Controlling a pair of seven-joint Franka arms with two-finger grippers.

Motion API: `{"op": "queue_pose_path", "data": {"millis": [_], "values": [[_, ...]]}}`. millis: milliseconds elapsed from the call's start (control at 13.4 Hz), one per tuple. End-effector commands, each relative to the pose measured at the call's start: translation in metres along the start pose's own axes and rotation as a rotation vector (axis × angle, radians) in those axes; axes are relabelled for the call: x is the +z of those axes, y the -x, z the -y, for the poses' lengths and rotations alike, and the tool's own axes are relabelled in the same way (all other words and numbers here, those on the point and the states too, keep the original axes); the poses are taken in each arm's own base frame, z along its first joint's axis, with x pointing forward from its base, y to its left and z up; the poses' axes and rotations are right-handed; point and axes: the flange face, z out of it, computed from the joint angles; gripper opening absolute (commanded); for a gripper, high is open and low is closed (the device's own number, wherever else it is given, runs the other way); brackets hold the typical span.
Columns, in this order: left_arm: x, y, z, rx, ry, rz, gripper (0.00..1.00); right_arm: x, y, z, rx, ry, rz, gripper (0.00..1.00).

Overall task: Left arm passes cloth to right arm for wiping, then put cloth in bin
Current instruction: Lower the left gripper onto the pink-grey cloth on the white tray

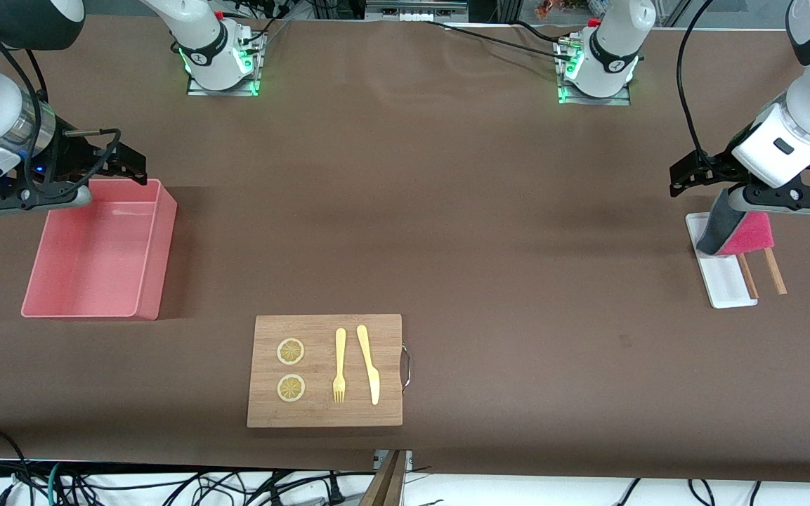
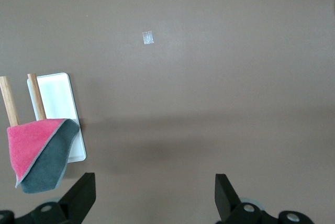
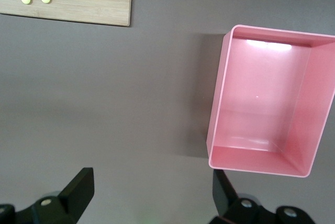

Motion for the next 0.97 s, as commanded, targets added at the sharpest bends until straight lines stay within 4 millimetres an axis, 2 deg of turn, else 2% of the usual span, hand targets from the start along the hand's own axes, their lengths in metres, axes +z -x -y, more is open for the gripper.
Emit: {"op": "queue_pose_path", "data": {"millis": [0,670,894], "values": [[-0.006,-0.001,-0.006,-0.002,0.003,-0.013,1.0,-0.007,0.001,0.001,-0.005,0.006,0.002,1.0],[-0.002,-0.004,-0.002,0.001,0.003,-0.002,1.0,-0.007,0.001,0.001,-0.005,0.006,0.002,1.0],[0.012,-0.01,0.001,-0.005,0.01,0.027,1.0,-0.007,0.001,0.001,-0.003,0.006,0.002,1.0]]}}
